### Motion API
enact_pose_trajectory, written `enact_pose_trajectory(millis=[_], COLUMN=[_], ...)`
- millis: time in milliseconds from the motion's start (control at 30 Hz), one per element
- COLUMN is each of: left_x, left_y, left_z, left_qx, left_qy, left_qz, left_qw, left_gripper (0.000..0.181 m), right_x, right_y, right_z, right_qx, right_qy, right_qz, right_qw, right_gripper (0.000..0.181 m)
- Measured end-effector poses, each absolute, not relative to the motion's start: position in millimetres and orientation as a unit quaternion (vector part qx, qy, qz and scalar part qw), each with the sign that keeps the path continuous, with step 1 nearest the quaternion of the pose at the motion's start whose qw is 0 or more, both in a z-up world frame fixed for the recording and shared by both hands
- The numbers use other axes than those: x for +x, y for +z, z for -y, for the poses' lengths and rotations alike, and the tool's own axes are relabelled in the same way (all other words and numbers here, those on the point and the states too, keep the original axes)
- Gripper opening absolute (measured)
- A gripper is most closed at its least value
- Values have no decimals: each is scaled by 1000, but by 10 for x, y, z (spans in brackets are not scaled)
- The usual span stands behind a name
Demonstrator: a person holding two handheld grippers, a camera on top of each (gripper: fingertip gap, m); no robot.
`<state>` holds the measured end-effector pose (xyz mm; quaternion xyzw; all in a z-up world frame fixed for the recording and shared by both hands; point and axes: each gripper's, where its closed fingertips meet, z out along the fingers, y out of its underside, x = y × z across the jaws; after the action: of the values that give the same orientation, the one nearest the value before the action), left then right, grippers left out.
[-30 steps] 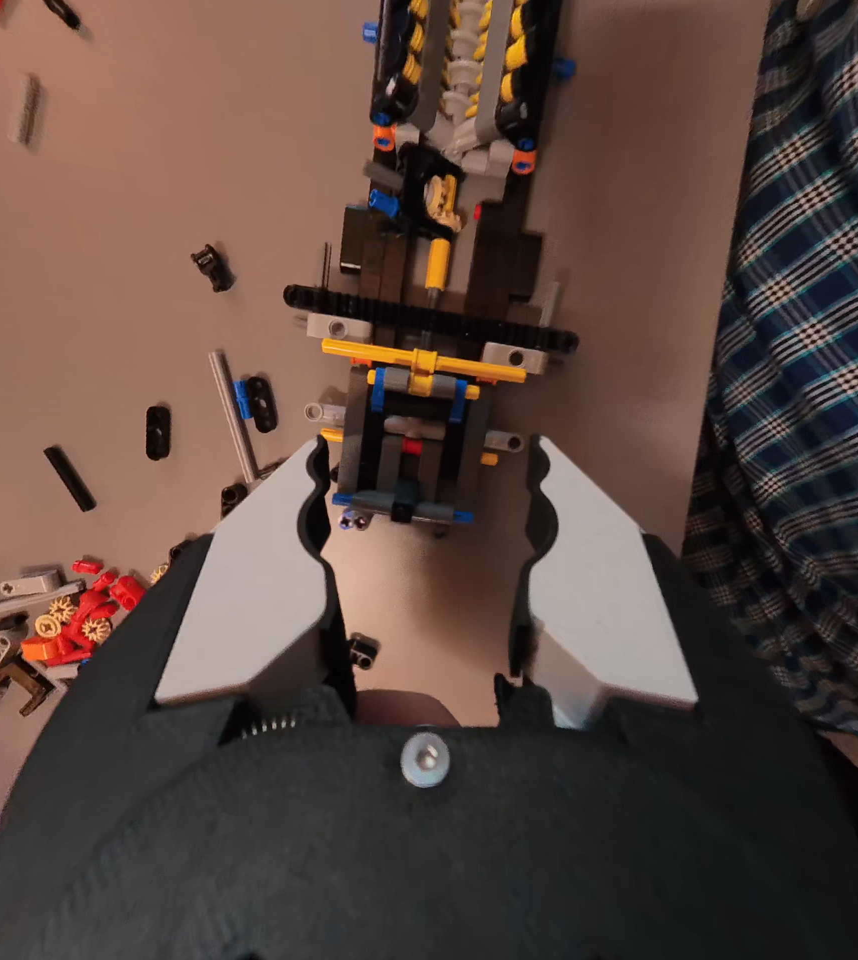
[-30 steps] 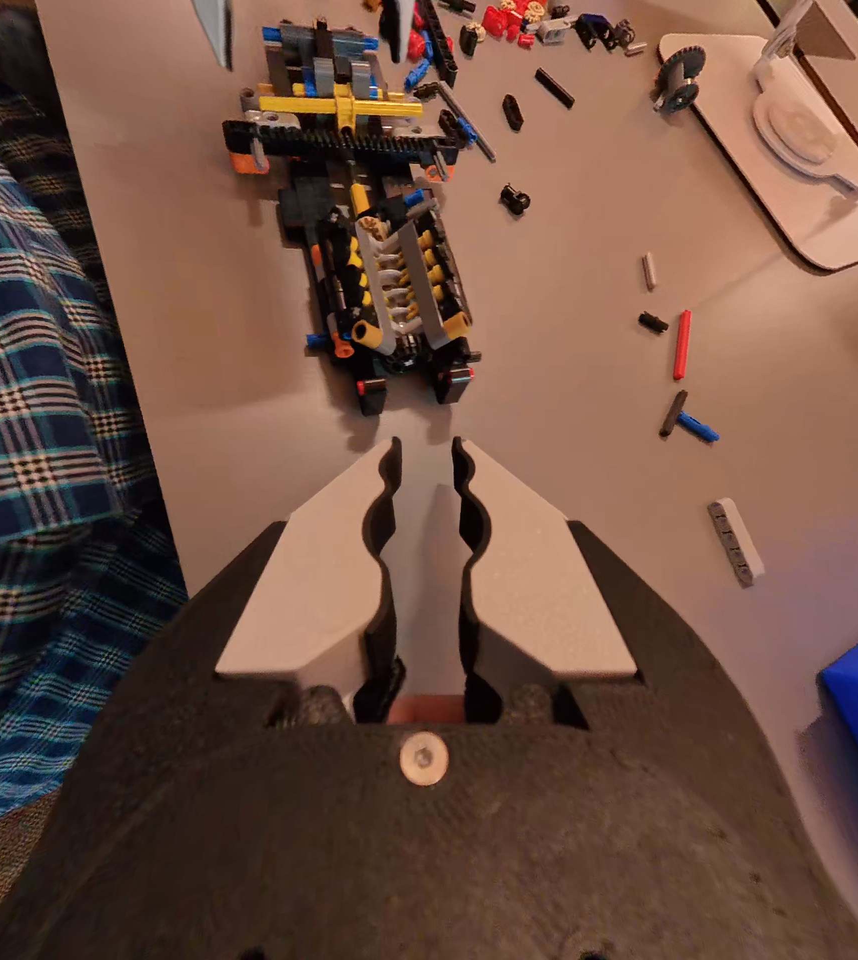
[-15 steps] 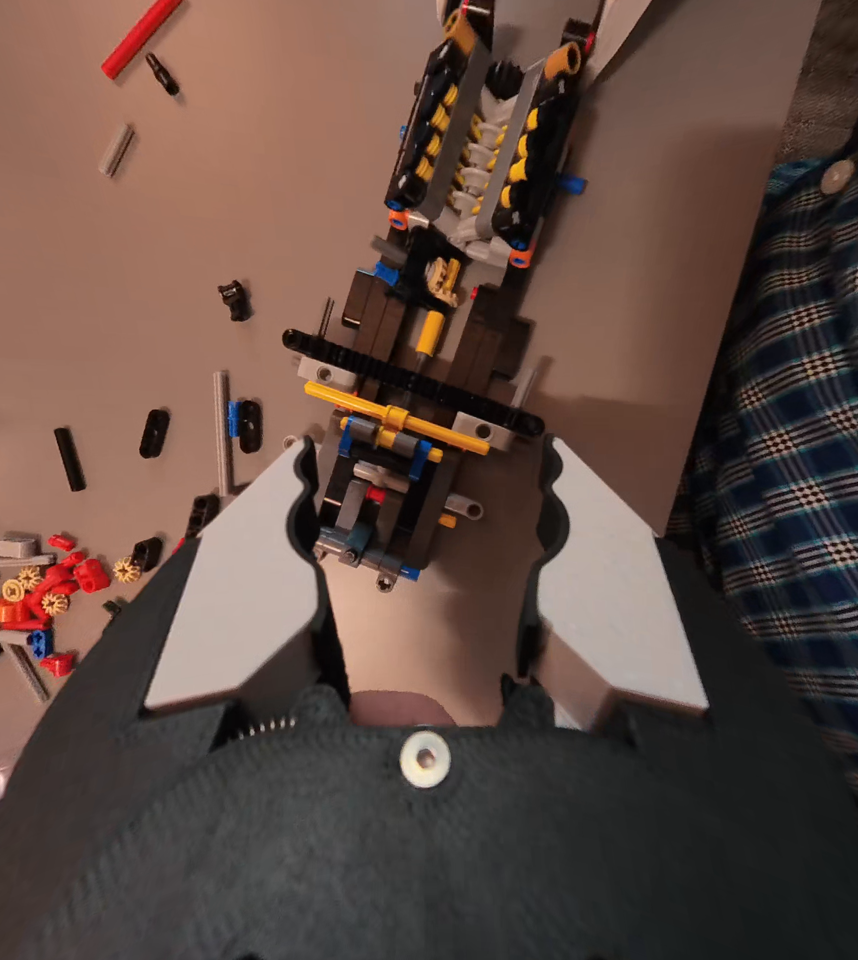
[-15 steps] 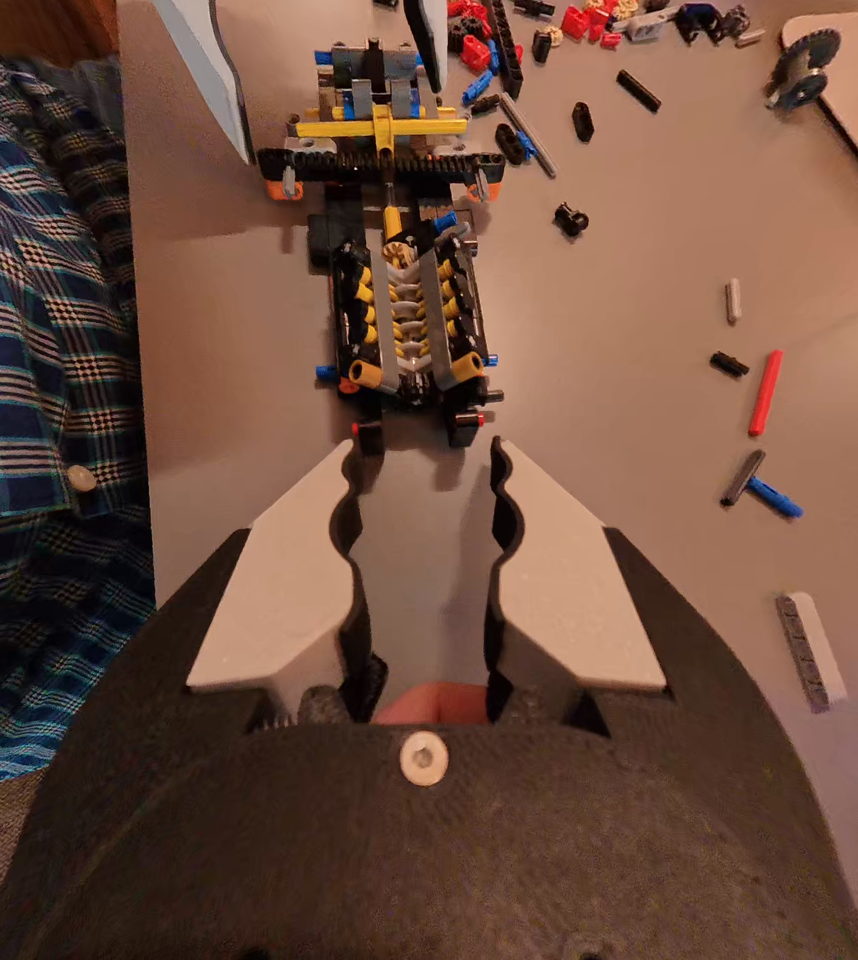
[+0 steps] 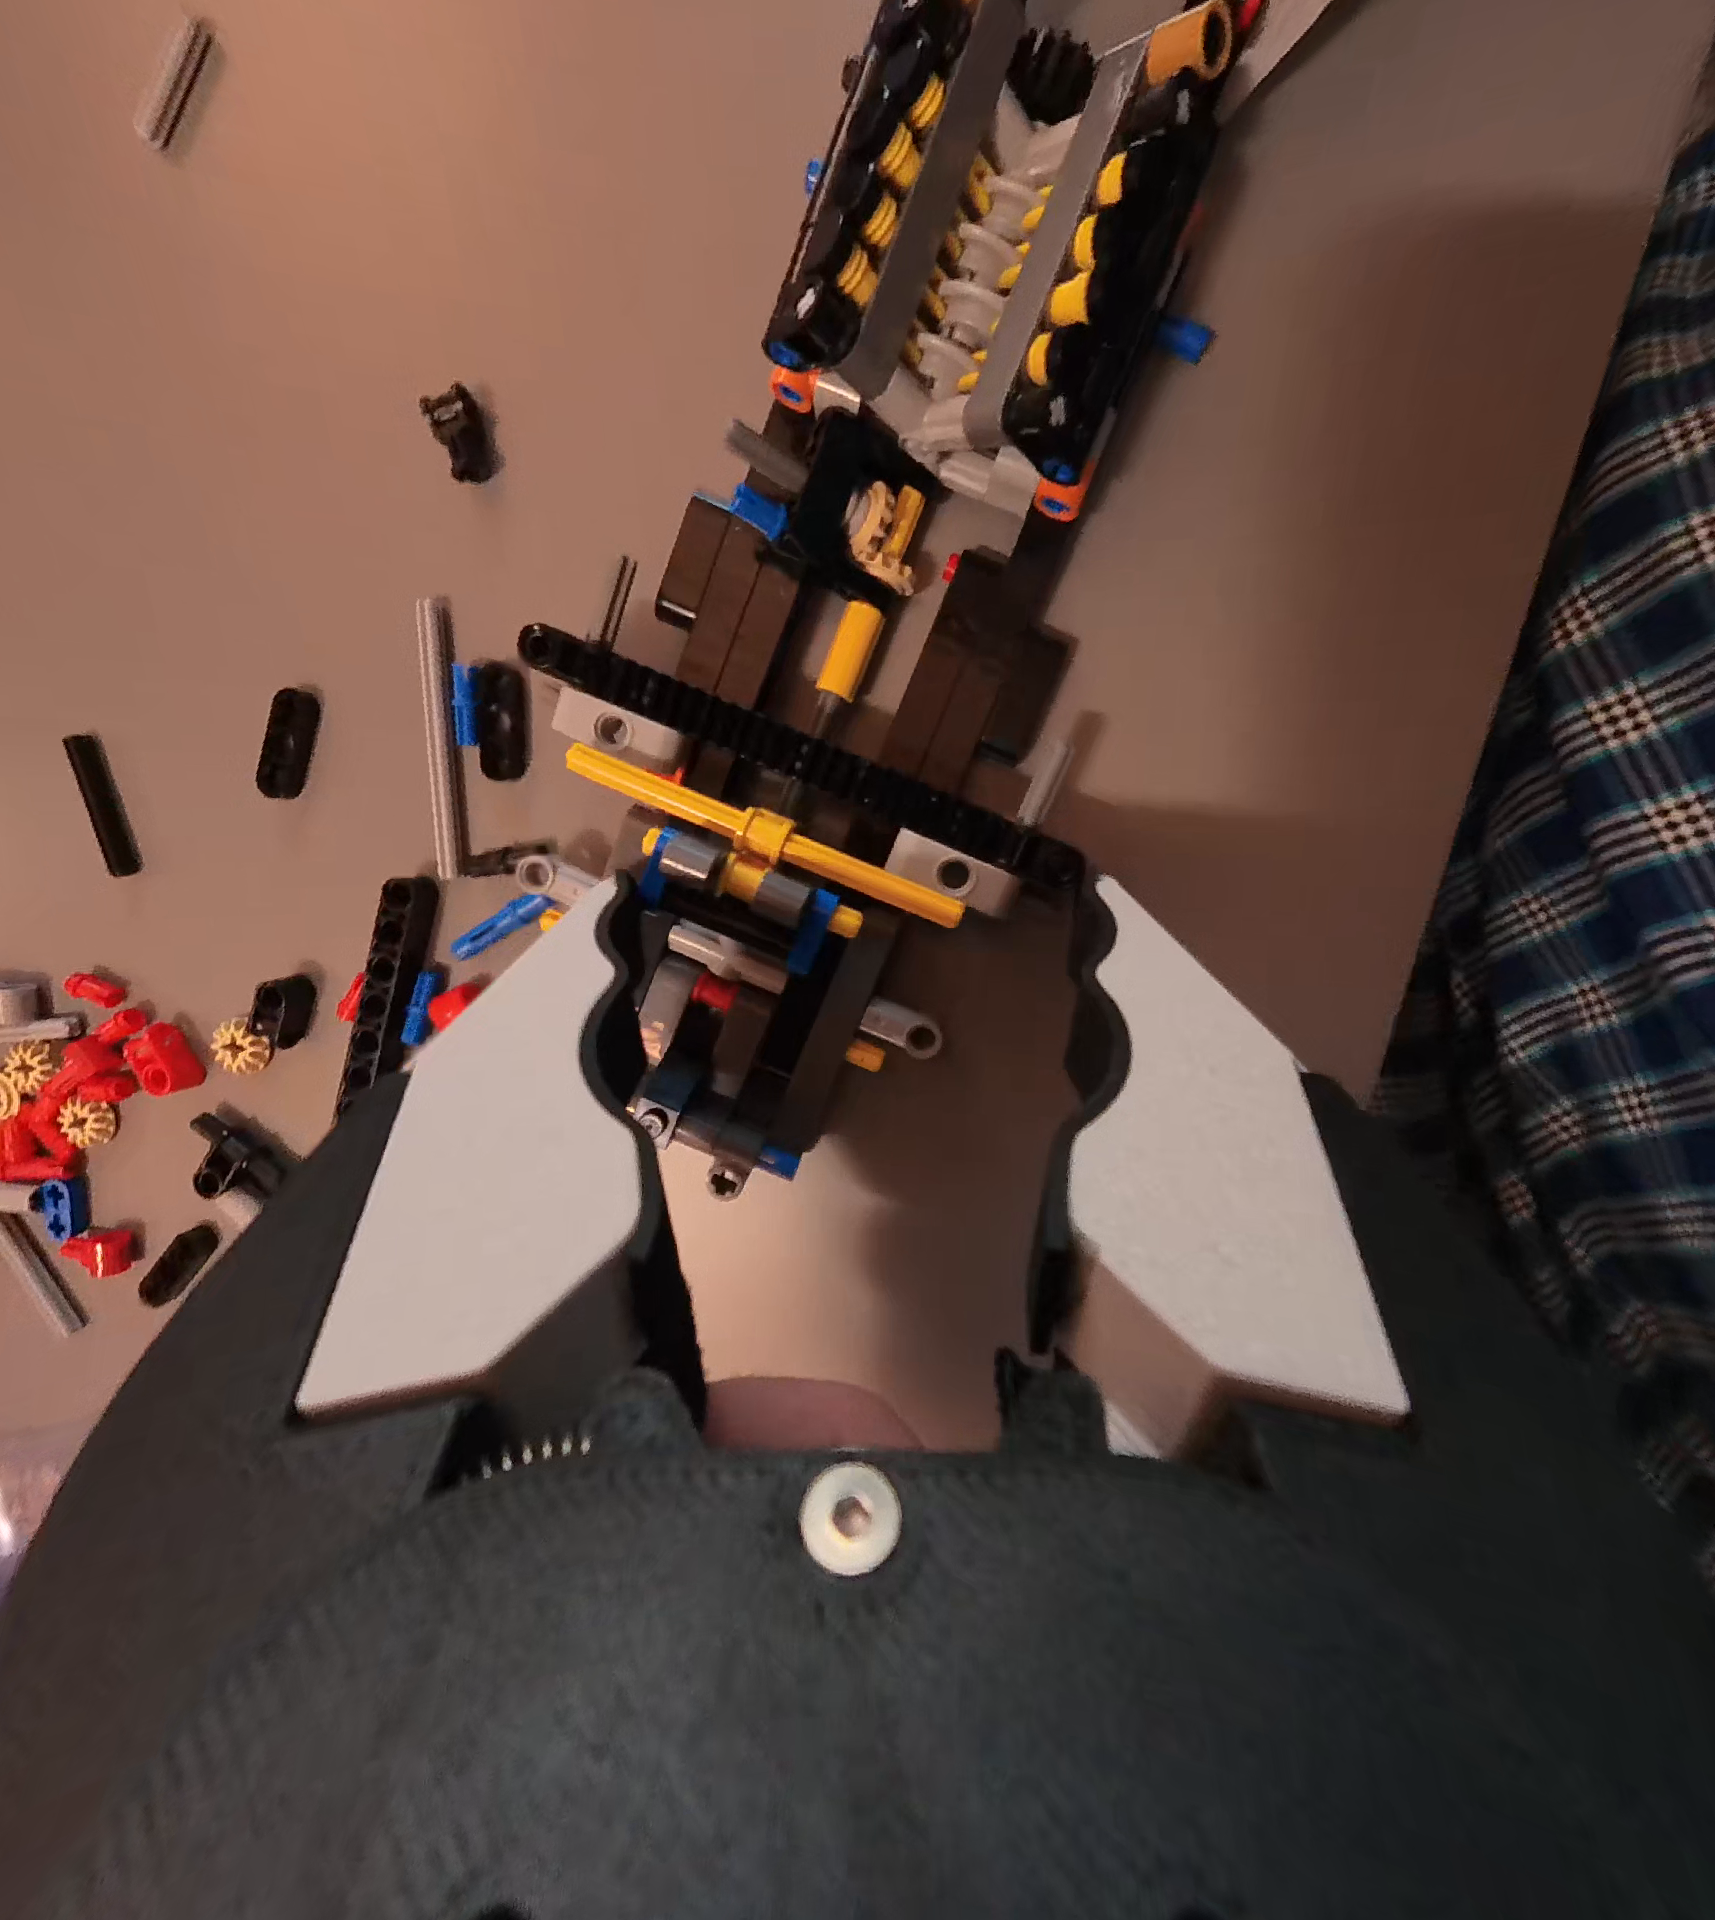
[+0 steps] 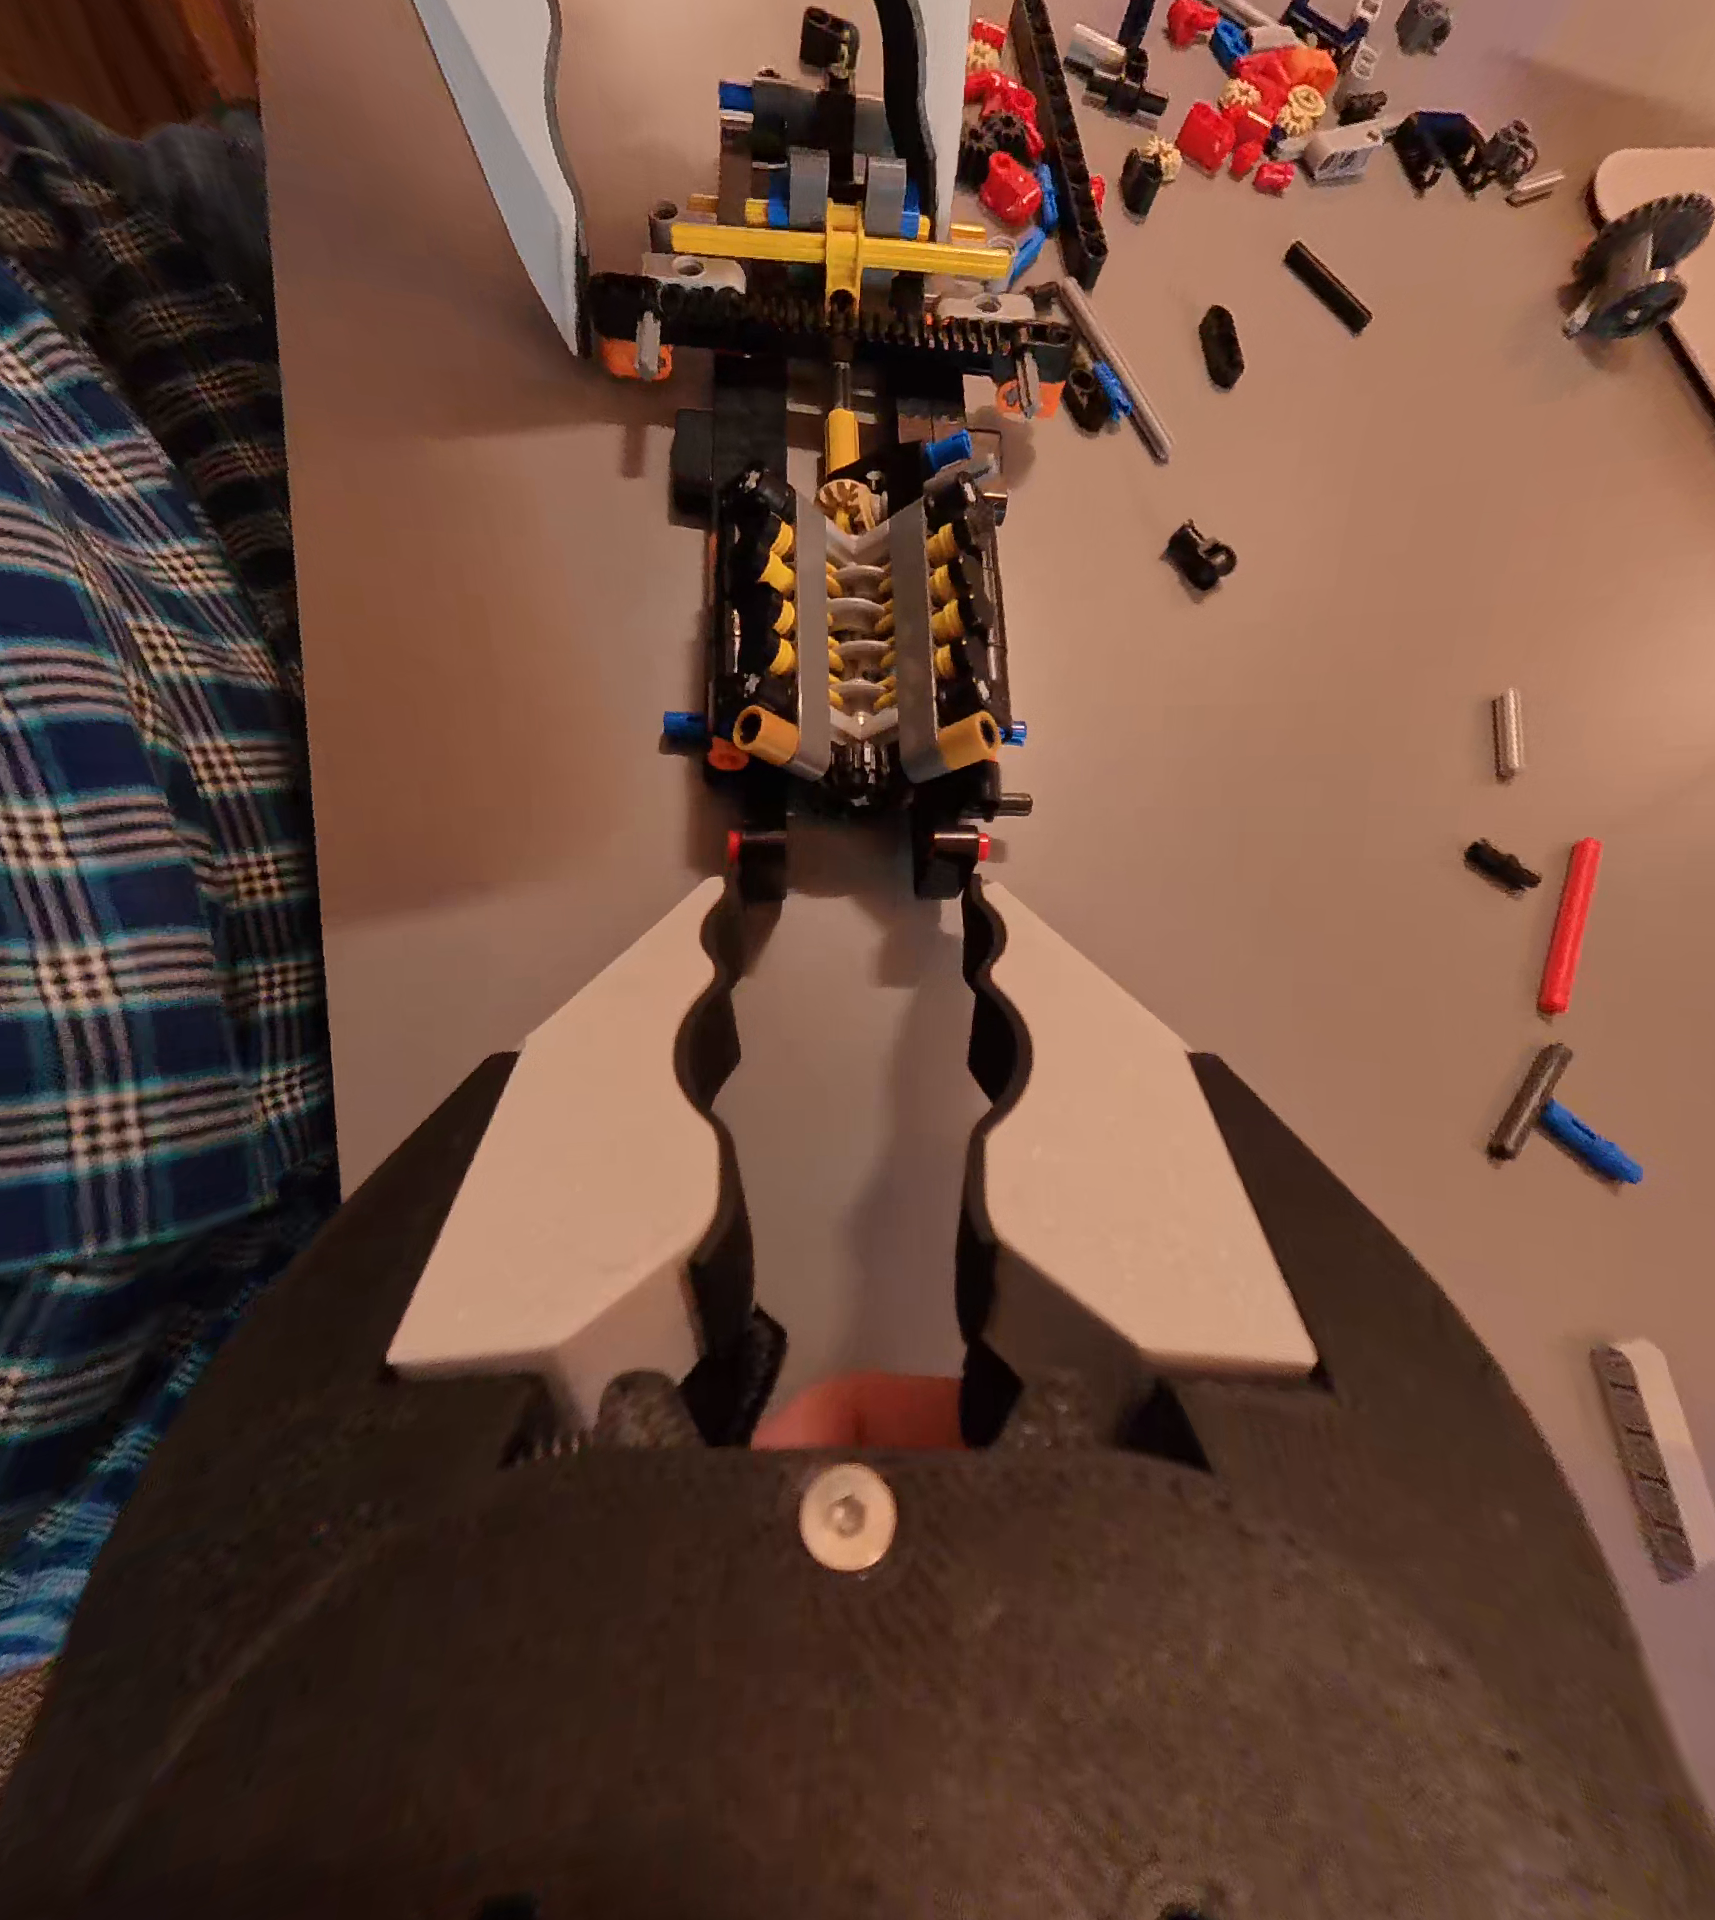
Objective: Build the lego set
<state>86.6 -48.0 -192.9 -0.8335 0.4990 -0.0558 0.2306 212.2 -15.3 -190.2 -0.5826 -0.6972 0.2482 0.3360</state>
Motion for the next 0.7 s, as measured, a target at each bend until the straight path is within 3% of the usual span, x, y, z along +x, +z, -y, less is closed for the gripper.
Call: enact_pose_trajectory(millis=[33, 700], left_x=[833, 271], left_y=[-1930, -1947], left_z=[482, 496], left_qx=[-833, -825], left_qy=[-54, -10], left_qz=[-501, -547], left_qw=[227, 143], left_gripper=[81, 83], right_x=[2092, 1617], right_y=[-1903, -1906], right_z=[168, 451], right_qx=[-584, -580], right_qy=[250, 259], right_qz=[695, 697], right_qw=[336, 332], right_gripper=[40, 33])
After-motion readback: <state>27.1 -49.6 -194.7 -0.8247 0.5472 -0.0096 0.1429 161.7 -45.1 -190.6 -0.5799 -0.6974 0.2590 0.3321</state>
